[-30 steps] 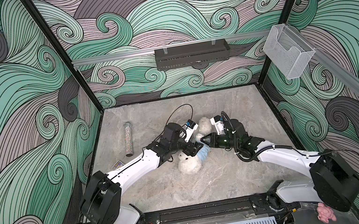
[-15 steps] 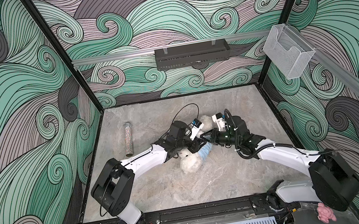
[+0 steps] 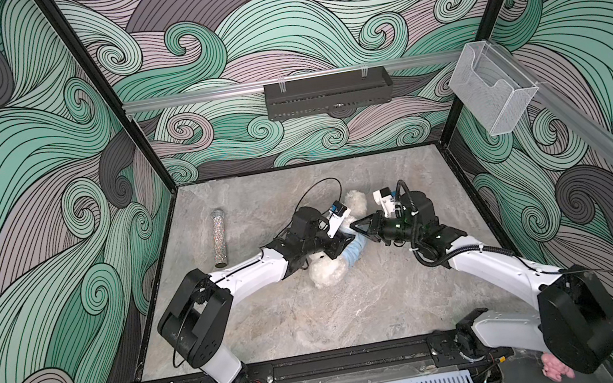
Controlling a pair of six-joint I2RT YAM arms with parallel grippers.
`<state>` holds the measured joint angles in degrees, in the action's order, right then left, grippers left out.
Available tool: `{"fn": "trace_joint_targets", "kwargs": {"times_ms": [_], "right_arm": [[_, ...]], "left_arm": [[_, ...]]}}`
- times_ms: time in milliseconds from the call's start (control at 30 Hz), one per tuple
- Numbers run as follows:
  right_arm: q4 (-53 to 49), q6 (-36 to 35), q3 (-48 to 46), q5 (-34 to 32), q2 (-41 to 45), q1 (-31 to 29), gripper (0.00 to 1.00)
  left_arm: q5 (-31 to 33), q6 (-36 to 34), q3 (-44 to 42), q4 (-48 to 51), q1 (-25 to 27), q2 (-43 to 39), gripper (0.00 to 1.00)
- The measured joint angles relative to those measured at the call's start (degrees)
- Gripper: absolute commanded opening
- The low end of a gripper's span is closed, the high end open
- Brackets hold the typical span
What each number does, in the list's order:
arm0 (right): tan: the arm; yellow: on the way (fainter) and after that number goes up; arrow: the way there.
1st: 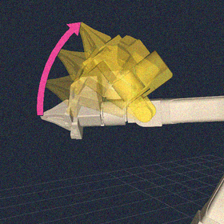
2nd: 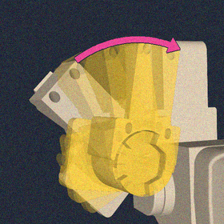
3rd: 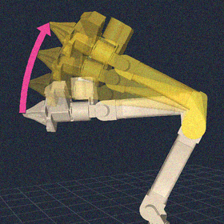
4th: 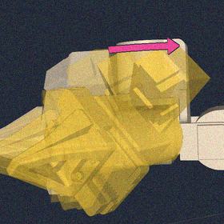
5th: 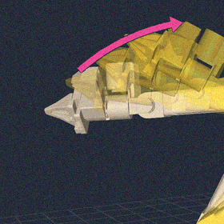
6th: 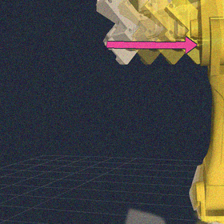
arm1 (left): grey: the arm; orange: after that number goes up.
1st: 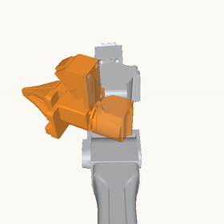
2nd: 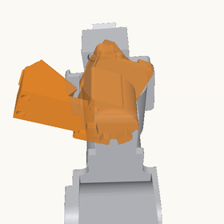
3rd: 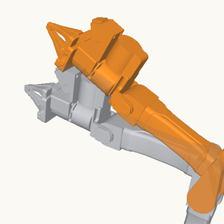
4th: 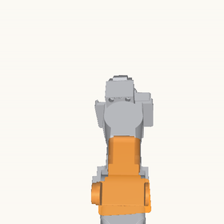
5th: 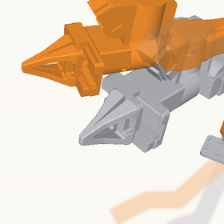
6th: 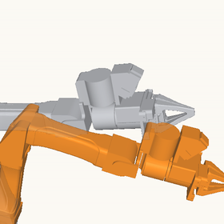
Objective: Dress the teddy bear
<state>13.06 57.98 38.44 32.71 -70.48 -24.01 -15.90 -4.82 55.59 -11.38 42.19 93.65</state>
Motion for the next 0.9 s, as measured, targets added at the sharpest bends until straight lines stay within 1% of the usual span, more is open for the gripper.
{"fn": "trace_joint_targets", "kwargs": {"times_ms": [167, 267, 333, 400, 533, 733, 800, 867, 900], "right_arm": [[-0.04, -0.07, 0.00, 0.72, 0.17, 1.16, 0.00], [0.04, -0.55, -0.17, 0.72, 0.17, 1.16, 0.00], [0.83, -1.20, -1.03, 0.74, 0.17, 1.16, 0.00], [1.66, -2.49, -2.58, 0.74, 0.17, 1.16, 0.00], [3.50, -7.15, -7.06, -0.57, 0.17, 0.33, 0.05], [6.45, -13.07, -13.53, -4.37, -0.09, -3.56, 0.13], [5.95, -14.86, -15.04, -6.40, 0.20, -4.57, 0.16], [4.17, -16.55, -16.79, -8.74, 0.98, -5.44, 0.18], [2.99, -17.25, -17.46, -9.66, 1.44, -5.77, 0.22]], "left_arm": [[3.96, -3.67, -0.20, -0.15, 0.33, -0.11, 0.46], [4.98, -5.07, -0.20, -0.02, 0.52, -0.11, 0.46], [5.55, -5.68, -0.20, 0.39, 0.66, -0.11, 0.48], [6.12, -6.23, -0.20, 1.31, 0.72, -0.11, 0.54], [6.54, -7.17, -1.14, 4.87, 0.72, -0.13, 0.67], [4.07, -6.12, -3.89, 11.37, 0.22, -2.40, 0.82], [3.26, -4.81, -4.28, 12.98, -0.24, -4.13, 0.97], [2.67, -2.95, -4.39, 14.25, -0.87, -6.71, 0.99], [2.49, -2.05, -4.39, 14.51, -1.05, -7.91, 0.99]]}}
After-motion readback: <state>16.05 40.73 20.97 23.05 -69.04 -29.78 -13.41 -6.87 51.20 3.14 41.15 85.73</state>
